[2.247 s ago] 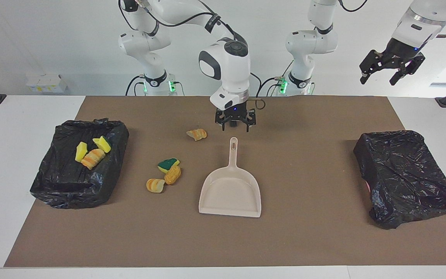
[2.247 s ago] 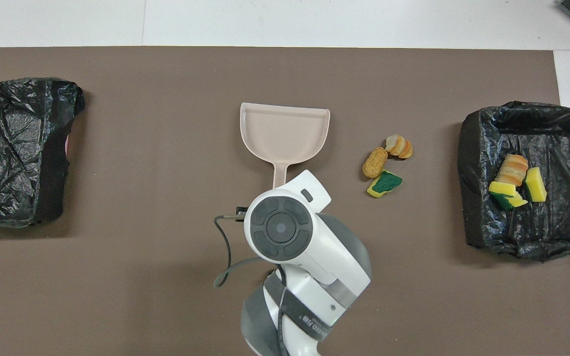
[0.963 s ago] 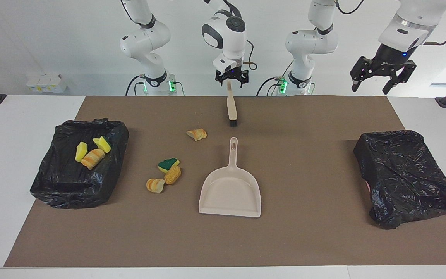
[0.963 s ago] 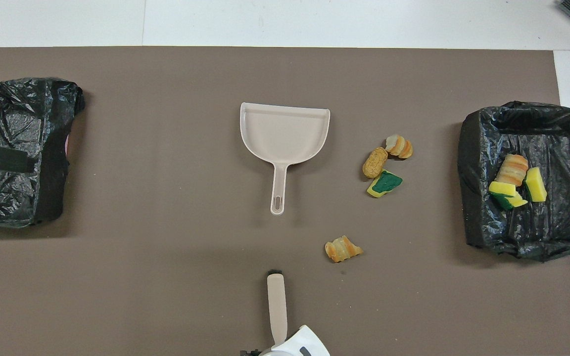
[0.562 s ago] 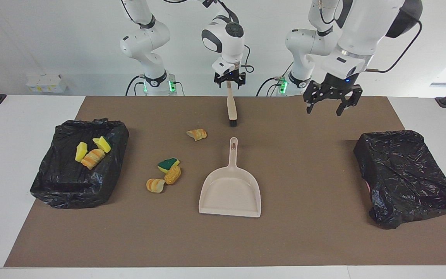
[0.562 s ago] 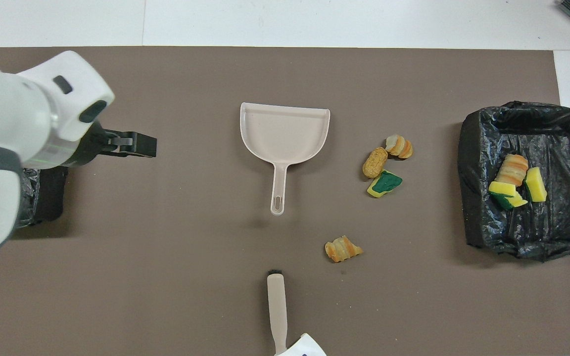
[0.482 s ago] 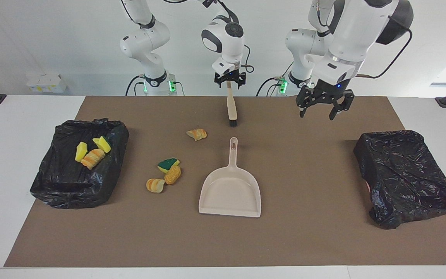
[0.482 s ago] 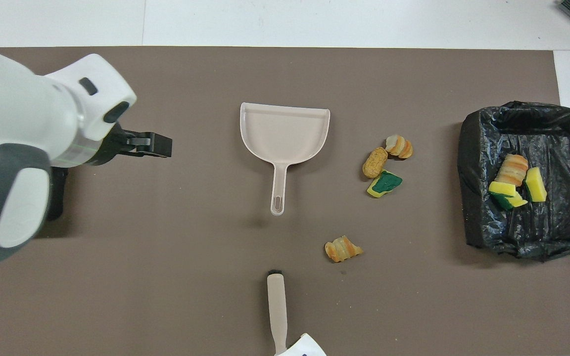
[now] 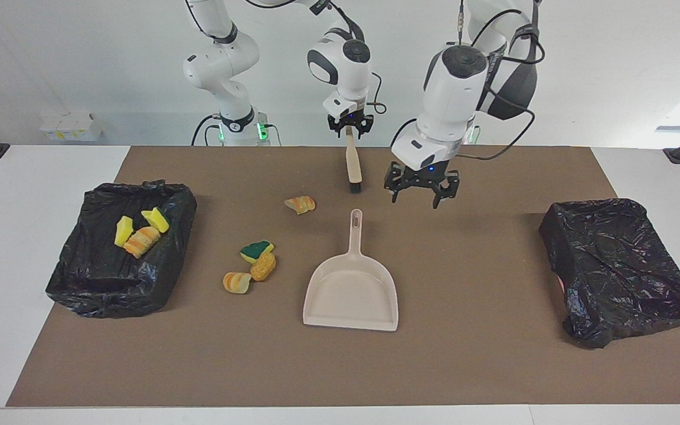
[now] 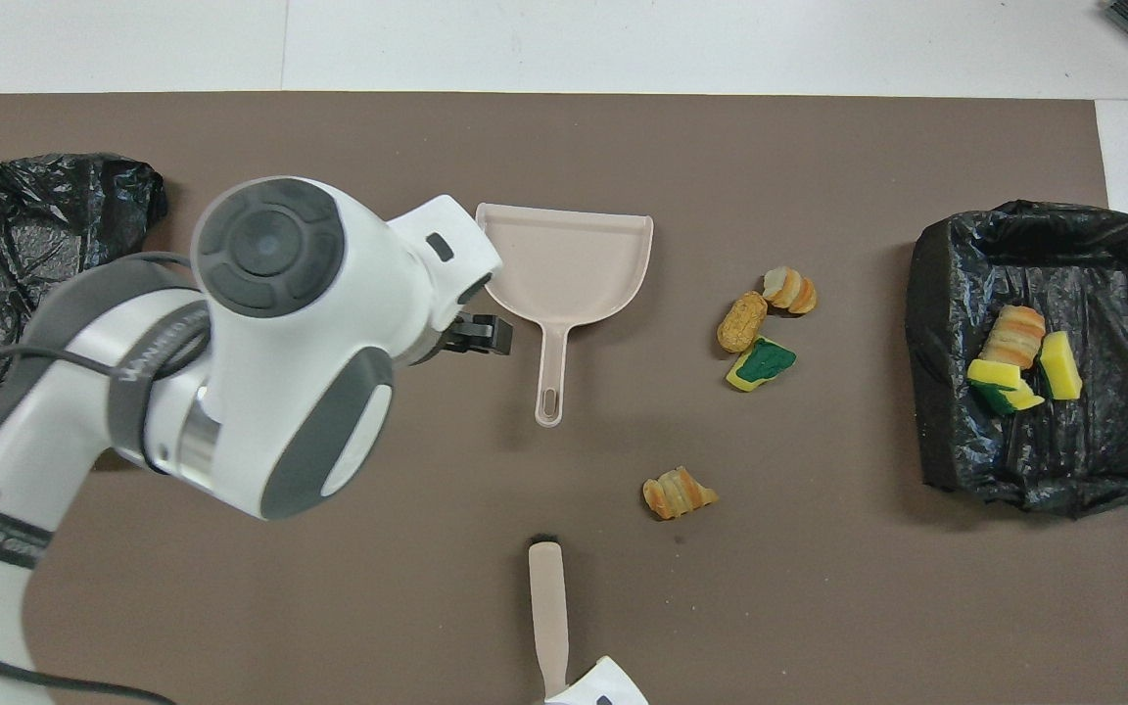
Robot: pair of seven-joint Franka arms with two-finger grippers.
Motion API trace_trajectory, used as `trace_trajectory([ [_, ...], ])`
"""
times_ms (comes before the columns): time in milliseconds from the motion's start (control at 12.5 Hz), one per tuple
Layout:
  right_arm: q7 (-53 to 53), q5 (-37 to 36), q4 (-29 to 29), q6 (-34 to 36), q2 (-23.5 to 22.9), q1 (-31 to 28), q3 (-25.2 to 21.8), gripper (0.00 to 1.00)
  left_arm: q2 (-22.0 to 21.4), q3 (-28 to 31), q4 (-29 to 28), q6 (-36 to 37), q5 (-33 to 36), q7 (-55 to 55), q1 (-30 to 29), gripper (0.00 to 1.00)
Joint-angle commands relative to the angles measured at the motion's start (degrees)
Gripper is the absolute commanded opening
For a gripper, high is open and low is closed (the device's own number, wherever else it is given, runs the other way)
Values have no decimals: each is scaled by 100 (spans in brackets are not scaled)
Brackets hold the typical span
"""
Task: Sweep and dump trash in bin
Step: 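Reach the left gripper toward the dustpan handle, then grasp the dustpan handle with the left gripper while the right gripper grasps the brush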
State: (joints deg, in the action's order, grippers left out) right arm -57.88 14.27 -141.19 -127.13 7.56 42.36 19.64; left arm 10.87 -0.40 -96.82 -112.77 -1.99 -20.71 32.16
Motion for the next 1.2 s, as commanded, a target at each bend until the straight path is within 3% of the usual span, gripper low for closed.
trace_trajectory([
  [0, 40, 120, -75, -128, 18, 26, -13, 20, 310, 101, -82, -455, -30, -320, 404, 100],
  [80, 40, 120, -49, -110, -17, 18, -13, 3, 406, 101, -83, -500, -30, -355, 484, 100],
  [161, 49, 120, -5, -23, -26, 9, -22, 0, 494, 101, -83, -605, -30, -433, 589, 100],
  [482, 548, 120, 101, 766, 289, -490, -75, 0, 776, 101, -91, -966, -30, -628, 625, 100],
  [722, 1296, 120, 109, 1453, 694, -1228, -84, 0, 1415, 110, -30, -1420, 23, -1108, 862, 100],
  [1124, 1533, -477, 101, 1481, 659, -2090, -83, 0, 1471, 136, 14, -1476, 32, -1172, 836, 100],
])
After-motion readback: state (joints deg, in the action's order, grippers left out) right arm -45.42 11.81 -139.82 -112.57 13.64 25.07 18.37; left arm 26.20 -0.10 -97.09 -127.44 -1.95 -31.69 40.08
